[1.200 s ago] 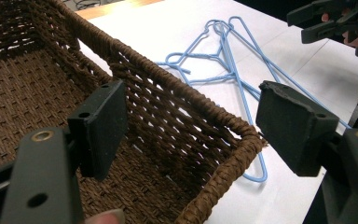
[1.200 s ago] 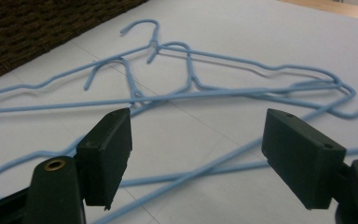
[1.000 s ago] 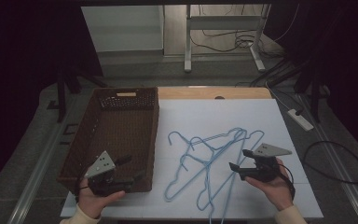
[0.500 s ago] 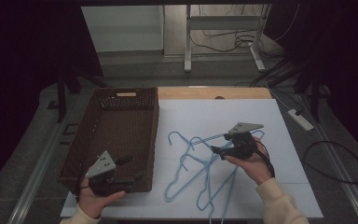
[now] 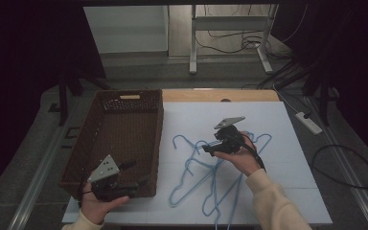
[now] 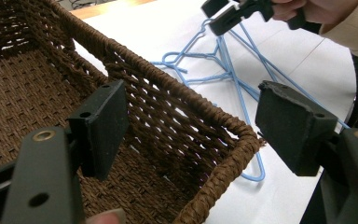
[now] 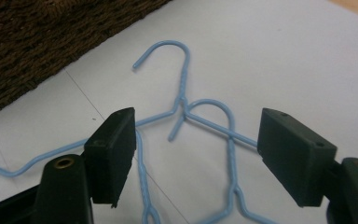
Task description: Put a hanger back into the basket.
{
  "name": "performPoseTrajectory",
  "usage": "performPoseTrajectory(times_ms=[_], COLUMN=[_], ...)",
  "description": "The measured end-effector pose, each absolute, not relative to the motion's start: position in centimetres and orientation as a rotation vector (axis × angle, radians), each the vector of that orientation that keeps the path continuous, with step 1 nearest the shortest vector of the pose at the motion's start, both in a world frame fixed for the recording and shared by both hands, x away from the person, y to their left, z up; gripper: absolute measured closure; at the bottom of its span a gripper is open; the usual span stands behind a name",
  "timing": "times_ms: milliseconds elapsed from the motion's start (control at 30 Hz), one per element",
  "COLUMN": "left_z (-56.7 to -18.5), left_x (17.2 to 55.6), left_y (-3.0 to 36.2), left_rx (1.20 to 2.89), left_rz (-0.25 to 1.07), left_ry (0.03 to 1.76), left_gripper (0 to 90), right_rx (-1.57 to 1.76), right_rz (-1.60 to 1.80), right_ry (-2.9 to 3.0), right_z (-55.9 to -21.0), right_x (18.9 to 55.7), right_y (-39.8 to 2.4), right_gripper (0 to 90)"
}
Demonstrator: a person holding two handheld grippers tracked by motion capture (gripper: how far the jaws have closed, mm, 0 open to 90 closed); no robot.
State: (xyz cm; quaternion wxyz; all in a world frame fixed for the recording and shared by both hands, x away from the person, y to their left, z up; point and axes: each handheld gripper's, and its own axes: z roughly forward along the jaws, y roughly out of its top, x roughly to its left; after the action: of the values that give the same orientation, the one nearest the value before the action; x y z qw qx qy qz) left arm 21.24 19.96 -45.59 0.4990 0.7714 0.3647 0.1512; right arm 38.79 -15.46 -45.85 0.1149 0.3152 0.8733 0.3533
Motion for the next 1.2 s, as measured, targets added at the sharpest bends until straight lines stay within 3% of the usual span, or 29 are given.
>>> performPoseTrajectory(times_ms=[633, 1200], left_z=[-45.5, -45.3], left_x=[21.2, 21.2], left_y=[20.0, 20.1], left_rx=[1.86, 1.857], left_rz=[0.363, 0.362], left_ry=[0.88, 0.874], left_gripper=[25.8, 25.8], right_rx=[0.949, 0.922], right_rz=[0.793, 0.581], right_ry=[2.712, 2.769], right_z=[-49.0, -50.7], right_x=[43.6, 44.7], right_y=[-8.8, -5.8], right_gripper=[38.6, 67.4])
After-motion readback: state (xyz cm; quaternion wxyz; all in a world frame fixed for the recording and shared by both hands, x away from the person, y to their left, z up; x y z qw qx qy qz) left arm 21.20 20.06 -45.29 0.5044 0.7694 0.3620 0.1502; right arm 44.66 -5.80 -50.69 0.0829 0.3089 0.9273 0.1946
